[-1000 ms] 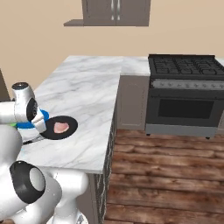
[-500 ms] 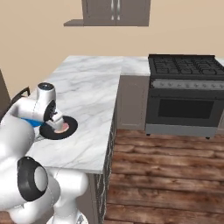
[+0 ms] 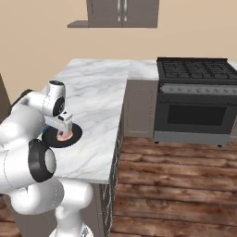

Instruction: Pick up the pan with the steak in it and place it on the dining table. Then place the steak on the plate.

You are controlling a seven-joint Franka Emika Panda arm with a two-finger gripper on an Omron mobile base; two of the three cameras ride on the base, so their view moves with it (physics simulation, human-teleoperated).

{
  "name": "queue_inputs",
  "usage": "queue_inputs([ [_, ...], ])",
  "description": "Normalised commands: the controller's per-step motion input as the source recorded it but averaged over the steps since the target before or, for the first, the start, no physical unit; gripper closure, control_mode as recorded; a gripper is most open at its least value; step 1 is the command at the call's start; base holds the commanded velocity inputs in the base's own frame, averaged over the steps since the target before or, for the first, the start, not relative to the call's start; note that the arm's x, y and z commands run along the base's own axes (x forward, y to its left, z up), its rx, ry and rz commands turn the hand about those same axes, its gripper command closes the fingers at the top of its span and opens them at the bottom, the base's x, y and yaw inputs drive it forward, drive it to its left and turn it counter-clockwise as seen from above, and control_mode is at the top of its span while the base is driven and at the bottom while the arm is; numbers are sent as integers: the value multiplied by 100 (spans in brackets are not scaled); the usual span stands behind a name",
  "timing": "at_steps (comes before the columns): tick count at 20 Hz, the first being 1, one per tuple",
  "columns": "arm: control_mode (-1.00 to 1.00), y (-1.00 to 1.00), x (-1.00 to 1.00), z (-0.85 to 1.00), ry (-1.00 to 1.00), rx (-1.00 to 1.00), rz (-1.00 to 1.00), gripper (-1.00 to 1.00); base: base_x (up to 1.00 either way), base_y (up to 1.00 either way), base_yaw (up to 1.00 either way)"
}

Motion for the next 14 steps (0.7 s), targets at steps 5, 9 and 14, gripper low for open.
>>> queue_inputs([
  [5, -100, 0, -57, -16, -15, -12, 10, -100, 0, 0, 0],
  [9, -100, 0, -31, -2, -25, -11, 12, -100, 0, 0, 0],
  [14, -100, -3, 35, 1, -12, -1, 8, -100, 0, 0, 0],
])
